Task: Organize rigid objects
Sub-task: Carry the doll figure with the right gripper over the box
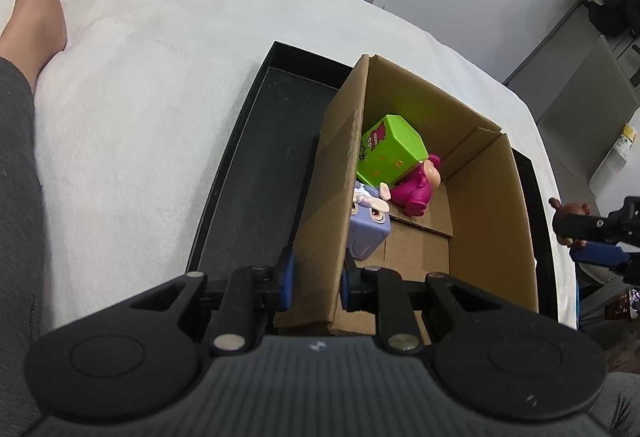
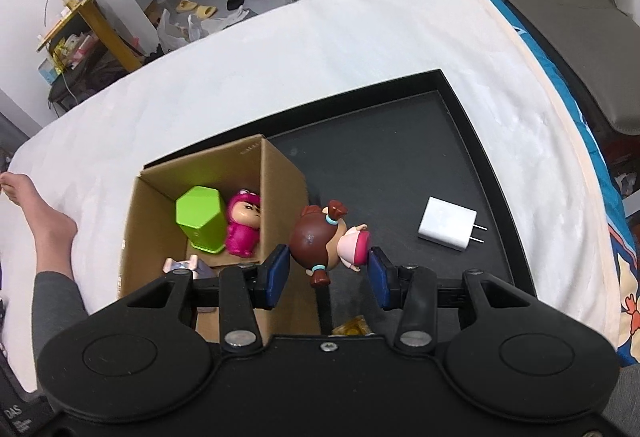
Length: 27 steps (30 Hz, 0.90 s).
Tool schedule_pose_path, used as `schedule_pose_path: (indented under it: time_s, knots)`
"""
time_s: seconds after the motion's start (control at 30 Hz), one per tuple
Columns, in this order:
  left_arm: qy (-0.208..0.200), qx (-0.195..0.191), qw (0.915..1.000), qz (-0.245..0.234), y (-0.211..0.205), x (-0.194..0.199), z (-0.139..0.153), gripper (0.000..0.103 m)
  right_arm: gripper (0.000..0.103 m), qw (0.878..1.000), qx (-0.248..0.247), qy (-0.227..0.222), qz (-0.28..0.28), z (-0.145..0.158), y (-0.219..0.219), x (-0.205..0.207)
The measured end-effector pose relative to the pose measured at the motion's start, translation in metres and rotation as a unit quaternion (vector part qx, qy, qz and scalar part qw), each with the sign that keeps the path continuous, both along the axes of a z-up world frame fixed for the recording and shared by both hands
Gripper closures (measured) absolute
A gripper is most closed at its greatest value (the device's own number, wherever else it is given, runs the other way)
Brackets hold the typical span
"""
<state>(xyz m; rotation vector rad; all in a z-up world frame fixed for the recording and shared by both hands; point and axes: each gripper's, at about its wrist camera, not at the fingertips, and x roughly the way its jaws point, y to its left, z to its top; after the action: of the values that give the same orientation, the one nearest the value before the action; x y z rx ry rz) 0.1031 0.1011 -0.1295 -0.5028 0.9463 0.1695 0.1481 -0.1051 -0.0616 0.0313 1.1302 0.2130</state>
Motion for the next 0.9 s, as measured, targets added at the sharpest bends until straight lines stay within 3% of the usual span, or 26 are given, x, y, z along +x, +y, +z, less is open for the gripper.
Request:
schedule_pose_path:
  time_s: [0.9]
  knots:
    - [0.0, 0.005, 1.0, -0.004, -0.001, 0.0, 0.001, 0.083, 0.061, 0.997, 0.024, 0.0, 0.067, 0.008, 0.056, -0.015]
